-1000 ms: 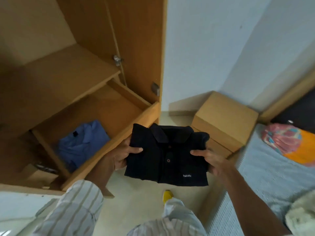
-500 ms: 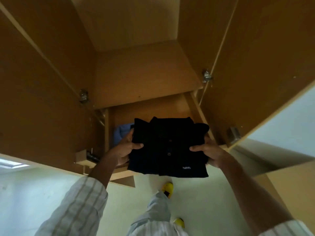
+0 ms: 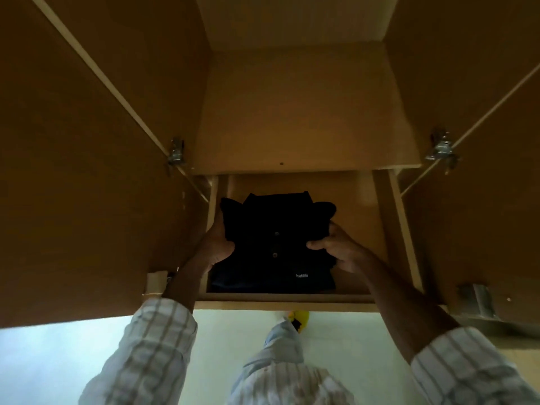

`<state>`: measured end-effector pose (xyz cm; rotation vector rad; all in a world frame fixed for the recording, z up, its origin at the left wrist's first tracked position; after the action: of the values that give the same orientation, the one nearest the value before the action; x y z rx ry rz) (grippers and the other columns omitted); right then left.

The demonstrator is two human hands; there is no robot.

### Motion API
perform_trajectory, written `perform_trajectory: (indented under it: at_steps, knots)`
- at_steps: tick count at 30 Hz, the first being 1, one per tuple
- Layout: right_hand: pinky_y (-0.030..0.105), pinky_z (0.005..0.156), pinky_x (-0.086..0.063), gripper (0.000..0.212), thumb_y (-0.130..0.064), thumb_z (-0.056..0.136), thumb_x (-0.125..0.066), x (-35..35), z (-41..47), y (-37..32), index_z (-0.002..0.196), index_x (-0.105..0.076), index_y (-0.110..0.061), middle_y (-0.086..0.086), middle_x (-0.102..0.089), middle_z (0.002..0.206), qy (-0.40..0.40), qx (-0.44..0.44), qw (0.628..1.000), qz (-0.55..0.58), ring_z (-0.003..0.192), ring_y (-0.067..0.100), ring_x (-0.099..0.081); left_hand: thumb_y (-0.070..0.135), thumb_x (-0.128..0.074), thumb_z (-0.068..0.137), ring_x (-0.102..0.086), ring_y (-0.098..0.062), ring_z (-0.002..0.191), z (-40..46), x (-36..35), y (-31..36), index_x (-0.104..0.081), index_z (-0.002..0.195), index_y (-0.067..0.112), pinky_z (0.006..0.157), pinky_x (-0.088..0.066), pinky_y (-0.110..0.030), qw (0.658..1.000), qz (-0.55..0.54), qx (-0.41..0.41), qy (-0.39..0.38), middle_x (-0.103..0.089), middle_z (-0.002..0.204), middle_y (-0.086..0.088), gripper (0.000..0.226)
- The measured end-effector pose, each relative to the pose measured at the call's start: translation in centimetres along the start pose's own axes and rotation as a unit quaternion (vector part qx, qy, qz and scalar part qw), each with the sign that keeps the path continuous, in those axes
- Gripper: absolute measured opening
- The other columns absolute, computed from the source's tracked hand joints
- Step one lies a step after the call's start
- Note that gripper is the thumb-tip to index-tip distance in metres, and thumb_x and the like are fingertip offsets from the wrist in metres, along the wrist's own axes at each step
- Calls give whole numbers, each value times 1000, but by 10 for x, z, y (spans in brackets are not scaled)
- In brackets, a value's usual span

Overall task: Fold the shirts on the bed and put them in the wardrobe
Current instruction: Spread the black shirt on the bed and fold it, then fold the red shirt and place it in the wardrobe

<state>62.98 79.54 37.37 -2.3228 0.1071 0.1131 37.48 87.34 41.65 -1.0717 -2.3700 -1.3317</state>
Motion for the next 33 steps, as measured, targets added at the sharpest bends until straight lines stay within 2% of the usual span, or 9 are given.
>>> perform_trajectory:
  at_steps: [3,5,7,9,11,15,19,25,33]
  knots:
    - [35,100,-46,78,2,83,-73,-1,15,29,148,-38,-25,-7,-53,136,29,-50,995,-79,122,18,-54,4,-61,91,-53,-41,121,1,3,-27,6,157,17,98,-45,-45,972,203,99,59,-48,140,-27,95]
    - [34,102,-42,85,1,81,-76,2,18,46,151,-33,-22,-2,-48,142,67,-58,986,-142,129,22,-47,6,-59,92,-57,-41,116,2,-7,-33,10,156,17,94,-46,-45,956,268,95,69,-52,136,-26,95]
    - [35,101,-45,93,4,77,-77,4,18,60,151,-30,-23,-2,-48,138,86,-54,983,-155,126,20,-47,11,-55,94,-60,-38,110,3,-17,-28,3,157,16,84,-50,-44,923,369,72,89,-51,136,-23,86]
    - [38,99,-49,93,5,74,-76,8,19,67,150,-30,-24,-4,-49,132,102,-42,977,-181,121,18,-50,15,-65,88,-64,-38,101,6,-28,-18,-23,154,11,68,-55,-43,891,439,5,114,-50,136,-24,78]
    - [44,92,-54,86,-3,73,-76,17,23,75,144,-33,-24,1,-55,125,119,-62,971,-198,112,22,-57,16,-71,83,-67,-39,93,12,-42,-21,-44,143,4,65,-57,-43,882,461,-54,87,-56,130,-24,67]
    - [38,77,-54,68,-12,82,-71,25,16,79,136,-32,-22,1,-57,108,129,-95,958,-239,95,21,-58,29,-45,101,-59,-32,119,27,-53,-60,-12,155,6,100,-48,-40,911,412,27,17,-42,147,-20,67]
    - [40,76,-51,61,-7,84,-64,27,21,83,135,-32,-17,2,-56,102,144,-98,947,-272,93,25,-59,32,-52,98,-44,-38,134,40,-57,-51,2,155,1,106,-41,-43,906,421,31,21,-23,156,-25,84]
    - [37,84,-50,50,-20,85,-65,21,1,65,127,-39,-15,13,-64,113,204,-61,917,-337,106,37,-61,22,-60,90,-66,-38,100,36,-51,-20,-46,137,5,78,-57,-43,879,468,-62,71,-61,119,-18,52]
    - [34,85,-52,40,-10,85,-57,10,-107,48,126,-57,-16,8,-64,121,375,109,871,-298,107,29,-63,27,-59,87,-62,-36,107,-35,-107,44,-56,116,20,83,-54,-45,872,445,-204,13,-61,117,-9,30]
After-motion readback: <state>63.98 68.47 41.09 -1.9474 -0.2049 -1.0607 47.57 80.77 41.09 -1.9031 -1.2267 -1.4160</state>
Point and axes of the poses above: each hand's wrist, its own z-axis towards the middle knuckle, its own x-axis out of the back of the hand, y = z × x, the point moved 9 cm from there along z, towards the middle knuckle
